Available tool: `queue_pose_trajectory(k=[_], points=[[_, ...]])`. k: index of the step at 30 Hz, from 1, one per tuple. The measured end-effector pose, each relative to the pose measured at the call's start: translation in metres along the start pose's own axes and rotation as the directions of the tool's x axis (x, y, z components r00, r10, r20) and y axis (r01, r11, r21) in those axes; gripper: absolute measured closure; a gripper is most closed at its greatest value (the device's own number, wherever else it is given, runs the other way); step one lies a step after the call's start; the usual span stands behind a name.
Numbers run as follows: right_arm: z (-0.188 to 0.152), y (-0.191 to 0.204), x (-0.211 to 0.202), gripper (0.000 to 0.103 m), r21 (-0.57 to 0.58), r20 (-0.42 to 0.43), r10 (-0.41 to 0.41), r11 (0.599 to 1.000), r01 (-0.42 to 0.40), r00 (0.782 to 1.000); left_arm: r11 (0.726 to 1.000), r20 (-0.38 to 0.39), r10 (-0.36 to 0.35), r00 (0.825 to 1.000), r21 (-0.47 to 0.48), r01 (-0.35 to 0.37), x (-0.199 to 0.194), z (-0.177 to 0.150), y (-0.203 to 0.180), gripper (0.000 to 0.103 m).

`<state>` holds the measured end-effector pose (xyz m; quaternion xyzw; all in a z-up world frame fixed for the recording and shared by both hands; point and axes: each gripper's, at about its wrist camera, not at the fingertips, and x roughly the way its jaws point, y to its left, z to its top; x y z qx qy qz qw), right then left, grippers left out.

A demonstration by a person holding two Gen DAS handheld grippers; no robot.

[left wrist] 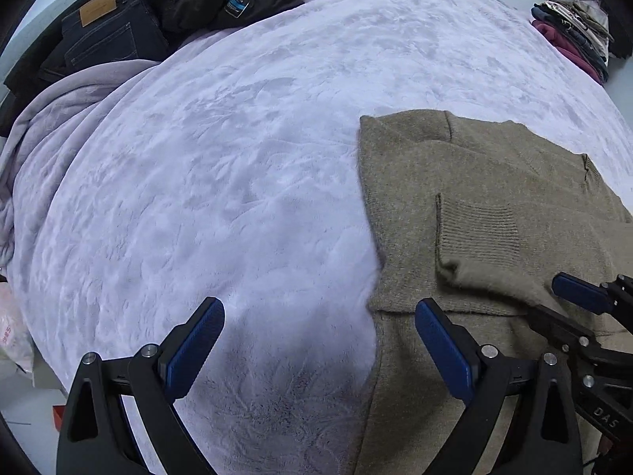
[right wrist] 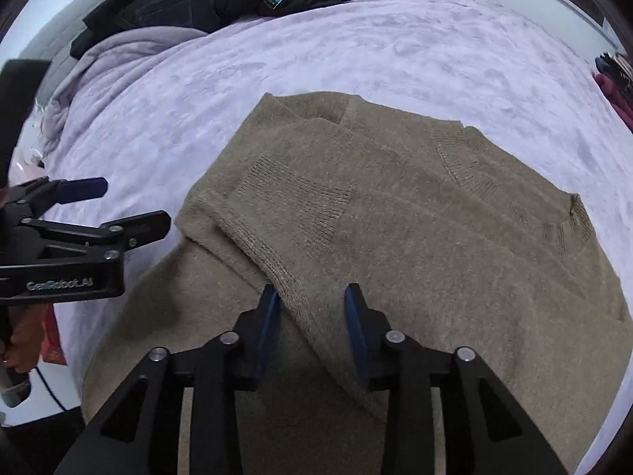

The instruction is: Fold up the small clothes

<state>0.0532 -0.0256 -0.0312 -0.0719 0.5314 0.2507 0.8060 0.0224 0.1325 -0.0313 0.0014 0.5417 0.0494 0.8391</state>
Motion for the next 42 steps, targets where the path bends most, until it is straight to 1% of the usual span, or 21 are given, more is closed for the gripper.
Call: queue_pose_trajectory(k=[3,5,7,9,12,14,17,20,22,23,24,25,27,28,31,33,34,36,37,38,42], points=[[-0.028,-0.037,-0.039,0.059,0.175,0.052,0.029,0.984,-0.037,0.998,0.999,0.021,-0.049,0.999,0.022,0.049,-0.007,0.009,-0.011,0.005],[-0.055,-0.073,-0.066,0.059,0.342,0.094,0.036,0.937,-0.066,0.995,0.995,0.039,-0.095,0.995,0.040,0.094,-0.013,0.016,-0.024,0.005],[-0.092,-0.115,-0.091,0.059,0.535,0.137,0.028,0.839,-0.098,0.990,0.990,0.045,-0.127,0.991,0.069,0.124,-0.012,0.023,-0.042,0.005],[-0.136,-0.152,-0.111,0.059,0.698,0.153,-0.003,0.708,-0.106,0.988,0.986,0.006,-0.131,0.991,0.101,0.130,0.001,0.027,-0.062,0.005],[-0.187,-0.187,-0.120,0.058,0.829,0.174,0.015,0.537,-0.155,0.985,0.983,-0.009,-0.109,0.994,0.145,0.109,0.025,0.022,-0.083,0.005],[-0.203,-0.198,-0.114,0.059,0.868,0.205,0.028,0.457,-0.195,0.978,0.980,-0.012,-0.078,0.997,0.180,0.079,0.036,0.015,-0.092,0.005],[-0.216,-0.216,-0.106,0.059,0.886,0.331,-0.001,0.346,-0.310,0.944,0.982,0.017,-0.073,0.997,0.178,0.069,0.039,0.008,-0.093,0.001],[-0.226,-0.229,-0.099,0.058,0.892,0.397,-0.028,0.249,-0.378,0.918,0.986,-0.009,-0.105,0.994,0.132,0.105,0.046,0.010,-0.088,0.000],[-0.229,-0.234,-0.092,0.061,0.893,0.422,-0.021,0.181,-0.412,0.906,0.988,-0.064,-0.112,0.992,0.102,0.118,0.053,0.017,-0.086,0.000],[-0.230,-0.237,-0.094,0.077,0.893,0.424,-0.017,0.173,-0.415,0.906,0.989,-0.080,-0.102,0.992,0.100,0.110,0.051,0.021,-0.086,0.000],[-0.229,-0.237,-0.098,0.090,0.893,0.422,-0.021,0.184,-0.411,0.907,0.990,-0.069,-0.083,0.994,0.105,0.090,0.045,0.024,-0.087,0.000],[-0.228,-0.238,-0.104,0.093,0.890,0.422,-0.033,0.209,-0.406,0.906,0.991,-0.039,-0.070,0.997,0.109,0.073,0.036,0.026,-0.087,0.000],[-0.228,-0.241,-0.119,0.093,0.883,0.420,-0.064,0.259,-0.392,0.905,0.989,0.016,-0.050,0.999,0.138,0.047,0.022,0.028,-0.088,0.000],[-0.231,-0.242,-0.122,0.093,0.884,0.415,-0.067,0.267,-0.385,0.907,0.988,0.021,-0.036,0.999,0.152,0.032,0.021,0.027,-0.089,0.000],[-0.248,-0.252,-0.107,0.093,0.911,0.363,-0.045,0.229,-0.344,0.931,0.985,-0.055,-0.012,0.998,0.170,0.022,0.041,0.023,-0.087,0.000],[-0.252,-0.251,-0.098,0.093,0.912,0.361,-0.019,0.214,-0.349,0.932,0.988,-0.059,-0.033,0.998,0.147,0.041,0.038,0.024,-0.081,0.000],[-0.251,-0.250,-0.099,0.089,0.910,0.363,-0.022,0.225,-0.349,0.932,0.987,-0.050,-0.024,0.998,0.158,0.032,0.035,0.024,-0.080,0.000],[-0.245,-0.243,-0.109,0.071,0.901,0.341,-0.020,0.292,-0.321,0.940,0.982,-0.042,-0.013,0.999,0.186,0.020,0.029,0.022,-0.077,0.000],[-0.244,-0.239,-0.113,0.058,0.896,0.332,-0.019,0.320,-0.309,0.943,0.980,-0.049,-0.016,0.999,0.195,0.025,0.026,0.021,-0.076,0.000],[-0.243,-0.233,-0.119,0.051,0.888,0.326,-0.015,0.350,-0.300,0.945,0.979,-0.059,-0.020,0.998,0.201,0.032,0.024,0.020,-0.074,0.000],[-0.236,-0.210,-0.138,0.049,0.866,0.269,-0.018,0.441,-0.234,0.963,0.972,-0.118,-0.055,0.991,0.222,0.081,0.017,0.014,-0.069,0.000]])
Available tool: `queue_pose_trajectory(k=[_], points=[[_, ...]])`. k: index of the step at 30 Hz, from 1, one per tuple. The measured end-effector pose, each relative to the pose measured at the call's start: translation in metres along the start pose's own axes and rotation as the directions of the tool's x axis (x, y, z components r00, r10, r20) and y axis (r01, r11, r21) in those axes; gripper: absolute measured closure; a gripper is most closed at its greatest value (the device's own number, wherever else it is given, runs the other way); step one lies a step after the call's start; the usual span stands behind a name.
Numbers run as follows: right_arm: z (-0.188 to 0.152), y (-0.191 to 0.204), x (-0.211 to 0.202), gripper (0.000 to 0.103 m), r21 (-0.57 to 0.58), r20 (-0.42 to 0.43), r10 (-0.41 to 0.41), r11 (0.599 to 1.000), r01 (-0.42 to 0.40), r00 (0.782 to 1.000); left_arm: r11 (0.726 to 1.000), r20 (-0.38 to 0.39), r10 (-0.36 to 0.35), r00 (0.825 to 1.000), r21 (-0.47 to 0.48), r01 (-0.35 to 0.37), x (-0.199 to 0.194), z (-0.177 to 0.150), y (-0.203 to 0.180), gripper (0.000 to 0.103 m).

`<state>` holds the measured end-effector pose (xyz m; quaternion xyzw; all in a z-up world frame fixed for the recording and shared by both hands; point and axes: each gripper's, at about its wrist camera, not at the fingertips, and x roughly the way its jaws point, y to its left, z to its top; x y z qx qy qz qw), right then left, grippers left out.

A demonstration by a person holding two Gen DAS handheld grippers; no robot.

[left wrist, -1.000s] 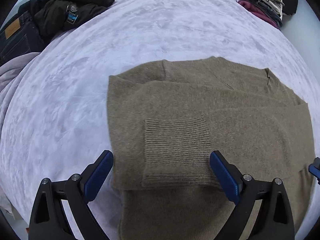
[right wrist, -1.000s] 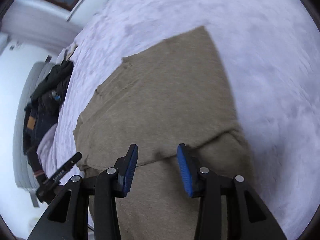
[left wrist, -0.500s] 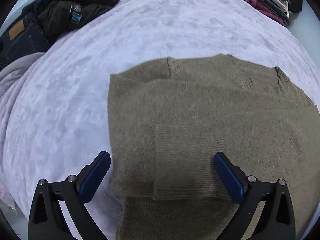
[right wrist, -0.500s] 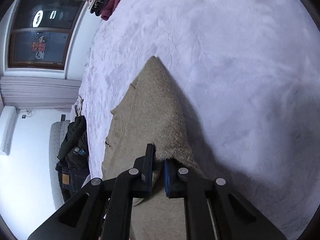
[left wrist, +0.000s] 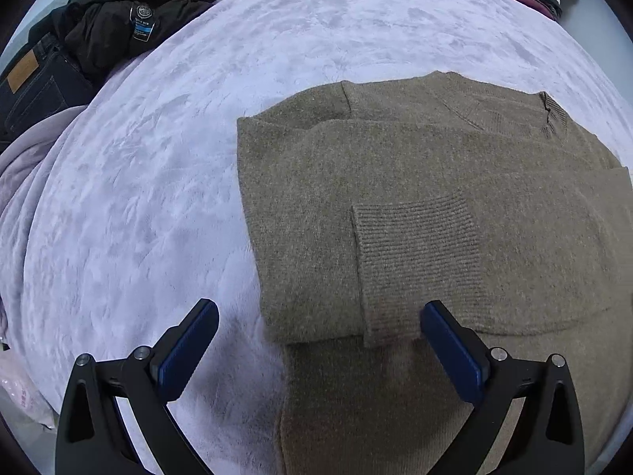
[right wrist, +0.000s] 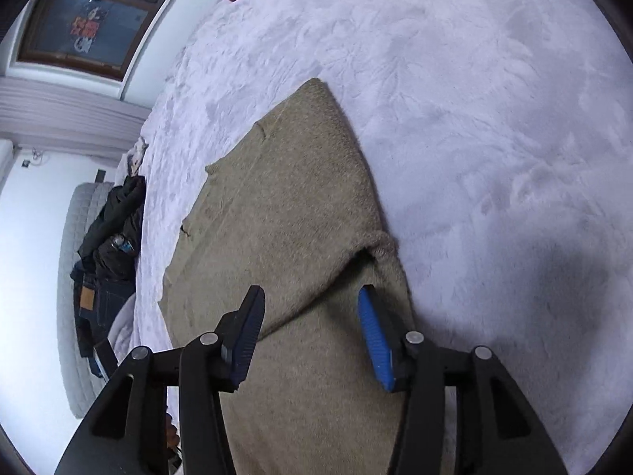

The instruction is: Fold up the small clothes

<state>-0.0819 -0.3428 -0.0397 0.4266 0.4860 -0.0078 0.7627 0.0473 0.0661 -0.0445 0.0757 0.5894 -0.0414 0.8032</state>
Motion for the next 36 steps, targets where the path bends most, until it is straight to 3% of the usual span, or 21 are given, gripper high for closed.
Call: queue_pose_trajectory(k=[2,7,13,20,27,36], points=[[-0.009,0.012,-0.005,0.037,-0.071,-0.025,-0.045,0.997,0.044,0.999,1.000,-0.025,-0.010,1.000,0.007,0.010,-0.005,-0.005,-0.002,0.000],[-0.035,0.040,0.000,0.031,-0.219,-0.095,-0.110,0.972,0.086,0.989,0.998,-0.067,-0.032,0.997,0.043,0.035,-0.016,-0.014,-0.015,0.000],[-0.049,0.052,0.005,0.030,-0.228,-0.145,-0.108,0.971,0.073,0.983,0.997,-0.114,-0.038,0.993,0.061,0.046,-0.036,-0.030,-0.032,0.000],[-0.045,0.068,-0.025,0.022,-0.242,-0.122,-0.089,0.969,0.057,0.989,0.998,-0.118,-0.027,0.993,0.051,0.033,-0.076,-0.039,-0.039,0.000],[-0.037,0.070,-0.040,0.022,-0.192,-0.243,-0.037,0.981,-0.011,0.969,0.999,-0.122,0.017,0.992,0.028,-0.014,-0.115,-0.055,-0.045,0.000],[-0.053,0.073,-0.039,0.022,-0.306,-0.297,-0.166,0.949,0.071,0.940,1.000,-0.161,0.024,0.987,-0.007,-0.026,-0.134,-0.087,-0.052,0.000]])
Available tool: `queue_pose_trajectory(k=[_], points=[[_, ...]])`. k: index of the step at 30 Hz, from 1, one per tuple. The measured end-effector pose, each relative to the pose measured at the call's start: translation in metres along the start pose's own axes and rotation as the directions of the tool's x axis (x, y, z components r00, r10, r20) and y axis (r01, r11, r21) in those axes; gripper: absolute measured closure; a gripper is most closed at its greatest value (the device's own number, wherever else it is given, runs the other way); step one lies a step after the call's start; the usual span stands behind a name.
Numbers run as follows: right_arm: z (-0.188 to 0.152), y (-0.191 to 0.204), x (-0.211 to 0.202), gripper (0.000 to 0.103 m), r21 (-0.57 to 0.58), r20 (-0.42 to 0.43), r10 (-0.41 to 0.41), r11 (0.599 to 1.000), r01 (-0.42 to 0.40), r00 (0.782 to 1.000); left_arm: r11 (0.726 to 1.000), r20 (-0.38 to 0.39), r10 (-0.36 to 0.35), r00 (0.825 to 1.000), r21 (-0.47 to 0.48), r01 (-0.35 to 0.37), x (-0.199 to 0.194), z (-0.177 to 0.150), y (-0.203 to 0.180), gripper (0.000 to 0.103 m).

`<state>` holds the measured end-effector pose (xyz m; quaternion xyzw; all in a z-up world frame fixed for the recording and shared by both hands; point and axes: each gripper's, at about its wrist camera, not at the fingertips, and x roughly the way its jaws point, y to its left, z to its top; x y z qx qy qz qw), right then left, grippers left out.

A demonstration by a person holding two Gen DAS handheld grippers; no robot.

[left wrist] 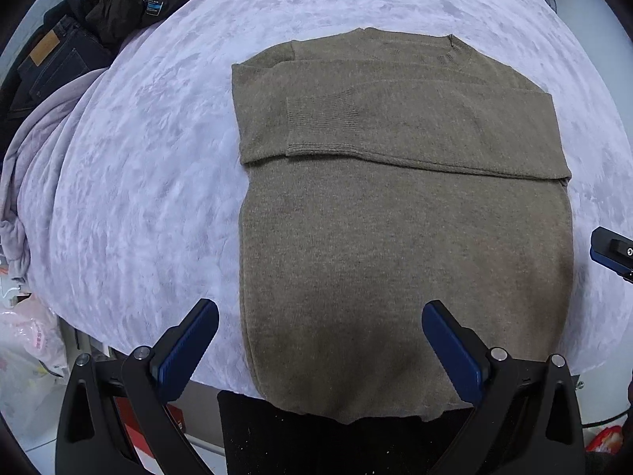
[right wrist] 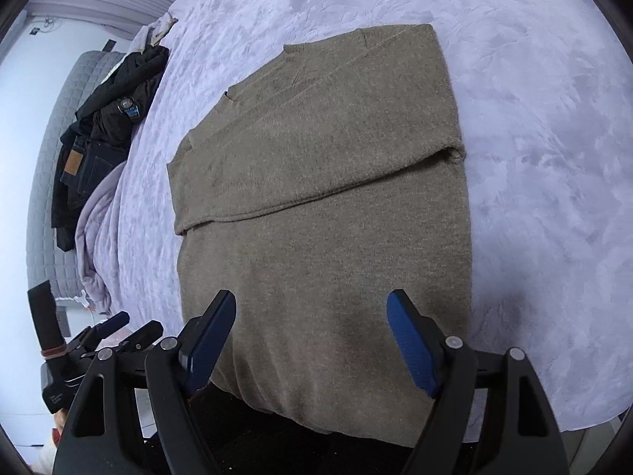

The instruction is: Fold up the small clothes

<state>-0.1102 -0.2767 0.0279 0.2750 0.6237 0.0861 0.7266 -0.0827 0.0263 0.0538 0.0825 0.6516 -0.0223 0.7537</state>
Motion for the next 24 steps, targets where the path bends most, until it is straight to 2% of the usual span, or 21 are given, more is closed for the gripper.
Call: queue_pose_trajectory(k=[4,7,11,16,19,24], points=[[-0.004,0.006,0.006,0.022,-0.047,-0.019,-0.049,0.998,0.049,0.999,0.999,-0.007,0.034,0.999,-0.033,-0.035,-0.004,-0.008,0.008,0.000],[-0.006,0.015,0.005,0.022,-0.093,-0.007,-0.062,0.994,0.061,0.998,0.998,0.002,0.032,0.999,-0.045,-0.031,-0.010,-0.010,0.020,0.000],[-0.012,0.019,0.001,0.022,-0.092,0.013,-0.023,0.995,0.024,1.000,0.999,0.019,0.018,1.000,-0.050,-0.017,-0.011,-0.012,0.038,0.000],[-0.034,0.017,0.003,0.021,-0.077,0.029,-0.006,0.997,0.008,1.000,0.999,-0.022,-0.009,1.000,-0.044,0.008,0.013,-0.030,0.063,0.000],[-0.058,0.006,0.016,0.021,-0.029,-0.008,-0.050,0.998,0.050,0.999,0.999,-0.057,-0.038,0.998,-0.035,0.036,0.031,-0.050,0.074,0.000],[-0.111,-0.022,0.029,0.021,0.151,-0.021,-0.042,0.988,0.045,0.999,0.995,-0.075,-0.095,0.993,-0.012,0.094,0.049,-0.083,0.087,0.000]])
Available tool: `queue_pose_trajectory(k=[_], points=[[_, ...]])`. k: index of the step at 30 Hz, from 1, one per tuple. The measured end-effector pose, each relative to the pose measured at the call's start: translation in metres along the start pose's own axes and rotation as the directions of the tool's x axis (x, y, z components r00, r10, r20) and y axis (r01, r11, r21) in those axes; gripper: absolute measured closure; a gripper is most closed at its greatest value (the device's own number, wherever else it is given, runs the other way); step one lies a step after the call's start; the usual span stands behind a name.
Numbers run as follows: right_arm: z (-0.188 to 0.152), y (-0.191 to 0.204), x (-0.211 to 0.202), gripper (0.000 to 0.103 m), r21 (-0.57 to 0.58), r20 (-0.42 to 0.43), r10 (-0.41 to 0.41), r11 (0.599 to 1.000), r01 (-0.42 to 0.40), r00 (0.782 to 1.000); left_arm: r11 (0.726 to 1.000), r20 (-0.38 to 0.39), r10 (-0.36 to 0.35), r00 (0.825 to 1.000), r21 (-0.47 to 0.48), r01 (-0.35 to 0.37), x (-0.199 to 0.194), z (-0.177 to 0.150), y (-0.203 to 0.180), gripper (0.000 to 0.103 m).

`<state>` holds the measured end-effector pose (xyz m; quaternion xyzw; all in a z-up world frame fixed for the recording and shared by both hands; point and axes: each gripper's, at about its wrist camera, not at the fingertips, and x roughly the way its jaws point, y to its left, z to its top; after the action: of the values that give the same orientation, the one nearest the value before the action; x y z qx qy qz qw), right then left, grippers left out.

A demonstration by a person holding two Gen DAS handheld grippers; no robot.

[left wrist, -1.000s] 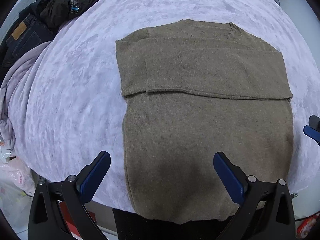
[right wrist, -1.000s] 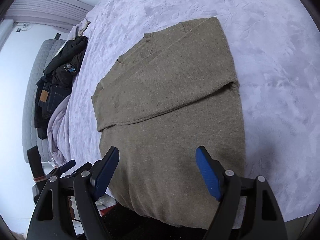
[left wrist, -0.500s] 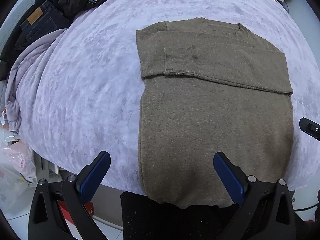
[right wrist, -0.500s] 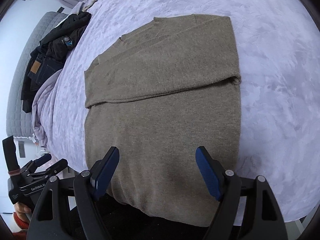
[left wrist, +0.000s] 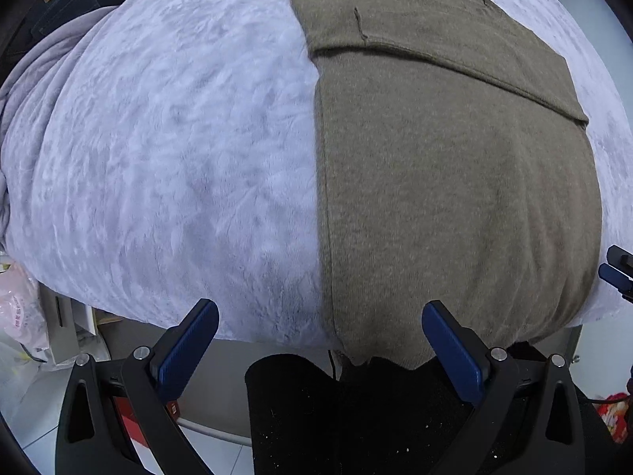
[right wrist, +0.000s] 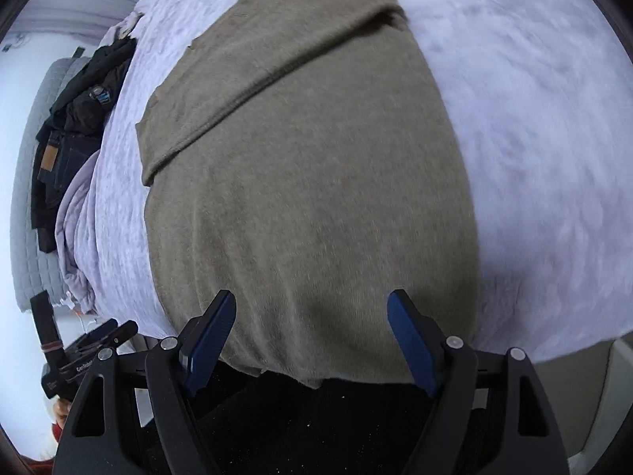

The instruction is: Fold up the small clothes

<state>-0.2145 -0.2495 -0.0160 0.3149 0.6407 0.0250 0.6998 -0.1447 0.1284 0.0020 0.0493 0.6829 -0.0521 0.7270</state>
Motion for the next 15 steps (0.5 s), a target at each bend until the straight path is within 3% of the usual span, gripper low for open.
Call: queue_pose_trajectory(k=[3,7,9,15], points=[[-0.027,-0.012,0.002,0.021,0.057,0.019,-0.004,0.998,0.003,1.000,0.997,0.006,-0.050,0.999,0.050,0.050,0.014,-0.014,0.004,0.000],[-0.058,-0.019,0.006,0.021,0.042,0.014,-0.047,0.998,0.046,0.999,0.995,-0.023,-0.057,0.998,0.086,0.059,0.034,-0.029,0.000,0.000],[-0.069,-0.022,0.008,0.021,0.015,-0.009,-0.073,0.997,0.073,0.997,0.992,-0.034,-0.098,0.995,0.077,0.101,0.037,-0.037,-0.001,0.000],[-0.076,-0.041,0.016,0.021,-0.031,-0.054,-0.086,0.996,0.084,0.995,0.973,-0.025,-0.213,0.977,0.087,0.214,0.053,-0.050,-0.011,0.000]])
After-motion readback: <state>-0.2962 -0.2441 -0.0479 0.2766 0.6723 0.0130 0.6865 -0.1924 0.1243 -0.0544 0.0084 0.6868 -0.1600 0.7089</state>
